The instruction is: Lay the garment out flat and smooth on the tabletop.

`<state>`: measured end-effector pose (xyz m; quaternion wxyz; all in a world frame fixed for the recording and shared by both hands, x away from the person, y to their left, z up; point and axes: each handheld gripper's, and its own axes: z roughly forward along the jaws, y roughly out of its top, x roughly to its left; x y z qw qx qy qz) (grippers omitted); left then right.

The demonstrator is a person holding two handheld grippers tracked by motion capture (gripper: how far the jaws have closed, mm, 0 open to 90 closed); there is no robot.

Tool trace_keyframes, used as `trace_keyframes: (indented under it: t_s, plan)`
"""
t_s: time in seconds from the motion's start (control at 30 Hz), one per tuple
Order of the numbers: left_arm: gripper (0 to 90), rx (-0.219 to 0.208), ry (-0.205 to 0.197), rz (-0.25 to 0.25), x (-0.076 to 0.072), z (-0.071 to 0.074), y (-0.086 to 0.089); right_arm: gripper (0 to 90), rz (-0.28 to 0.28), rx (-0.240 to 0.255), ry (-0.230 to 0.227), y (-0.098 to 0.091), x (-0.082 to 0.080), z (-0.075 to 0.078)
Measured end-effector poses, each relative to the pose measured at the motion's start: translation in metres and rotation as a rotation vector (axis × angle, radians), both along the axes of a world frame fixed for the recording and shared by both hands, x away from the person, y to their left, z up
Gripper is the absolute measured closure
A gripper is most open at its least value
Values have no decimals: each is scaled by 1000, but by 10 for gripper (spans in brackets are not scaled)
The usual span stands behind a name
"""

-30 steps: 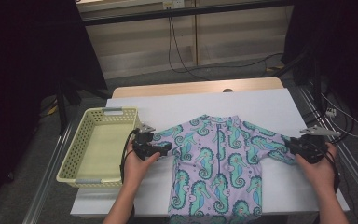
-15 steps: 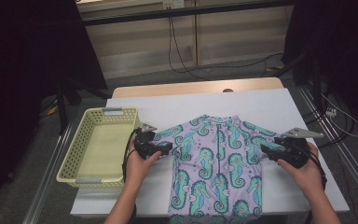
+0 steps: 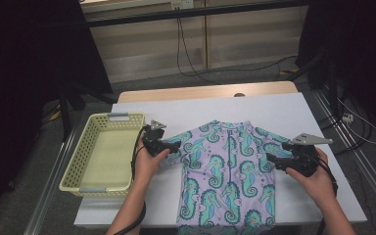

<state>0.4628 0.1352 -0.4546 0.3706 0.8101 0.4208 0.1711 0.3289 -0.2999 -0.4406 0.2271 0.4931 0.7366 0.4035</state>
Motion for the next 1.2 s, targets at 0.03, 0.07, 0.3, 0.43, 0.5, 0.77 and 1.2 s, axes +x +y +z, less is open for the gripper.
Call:
trace_keyframes:
  t_s: [0.03, 0.07, 0.3, 0.43, 0.5, 0.77, 1.2]
  plan:
    - [117, -2, -5, 13, 0, -1, 0, 272, 7, 0, -3, 1, 0, 0]
    - [125, 10, 0, 7, 1, -2, 0, 272, 11, 1, -2, 1, 0, 1]
    - [151, 51, 30, 28, 2, -14, 1, 267, 29, 0, -14, 3, -1, 2]
    - [164, 54, 28, 34, 1, -14, 0, 266, 33, -10, -1, 1, -2, 1]
    - [185, 50, 33, 45, -1, -13, -1, 266, 32, -5, -2, 1, -3, 1]
    - [582, 73, 82, 17, -5, -2, -5, 266, 34, -7, -2, 1, -5, 1]
    - [868, 9, 130, 6, -10, 9, -11, 264, 36, 8, -12, 1, -7, 4]
